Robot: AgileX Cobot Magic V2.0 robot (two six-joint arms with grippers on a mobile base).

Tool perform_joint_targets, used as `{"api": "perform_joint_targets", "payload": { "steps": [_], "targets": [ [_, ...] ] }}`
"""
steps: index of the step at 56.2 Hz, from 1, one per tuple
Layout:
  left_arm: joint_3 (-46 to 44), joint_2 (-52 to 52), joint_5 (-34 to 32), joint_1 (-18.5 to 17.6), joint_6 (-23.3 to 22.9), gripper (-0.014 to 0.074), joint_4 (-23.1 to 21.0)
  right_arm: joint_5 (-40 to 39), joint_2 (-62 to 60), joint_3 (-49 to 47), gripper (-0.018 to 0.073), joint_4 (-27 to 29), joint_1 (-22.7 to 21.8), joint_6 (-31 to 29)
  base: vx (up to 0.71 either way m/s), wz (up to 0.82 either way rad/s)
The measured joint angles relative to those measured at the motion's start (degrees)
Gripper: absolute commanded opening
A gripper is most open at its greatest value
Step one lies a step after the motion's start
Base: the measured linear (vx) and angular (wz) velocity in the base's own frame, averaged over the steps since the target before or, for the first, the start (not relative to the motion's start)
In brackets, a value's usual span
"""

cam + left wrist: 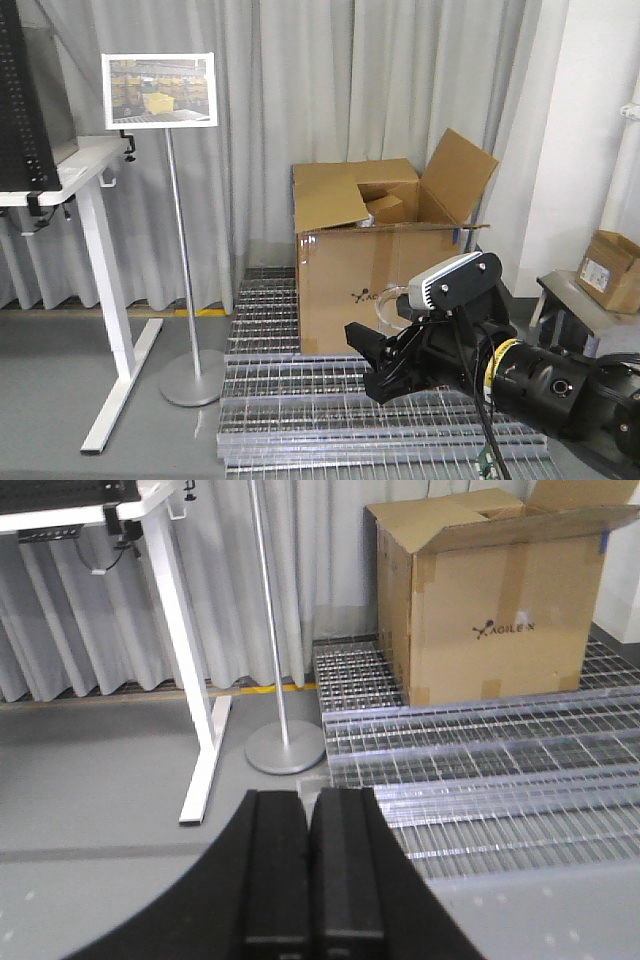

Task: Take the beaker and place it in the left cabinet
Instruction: 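Drive the base to the open white cabinet holding the beaker, then extend the right gripper with the beaker over the blue tray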

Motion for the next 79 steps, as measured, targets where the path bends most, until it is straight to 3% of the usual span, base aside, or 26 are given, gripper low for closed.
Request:
{"api": "perform_joint_targets", "payload": {
  "steps": [28,79],
  "targets": [
    [0.00,0.00,0.00,0.00,0.00,0.0004,0.00,0.00,0.00,0.00,0.0159,0.00,0.00,0.00,0.43,-0.31],
    [0.00,0.00,0.00,0.00,0.00,0.0004,0.00,0.00,0.00,0.00,0.0159,0.00,0.00,0.00,0.22,-0.80]
  ]
}}
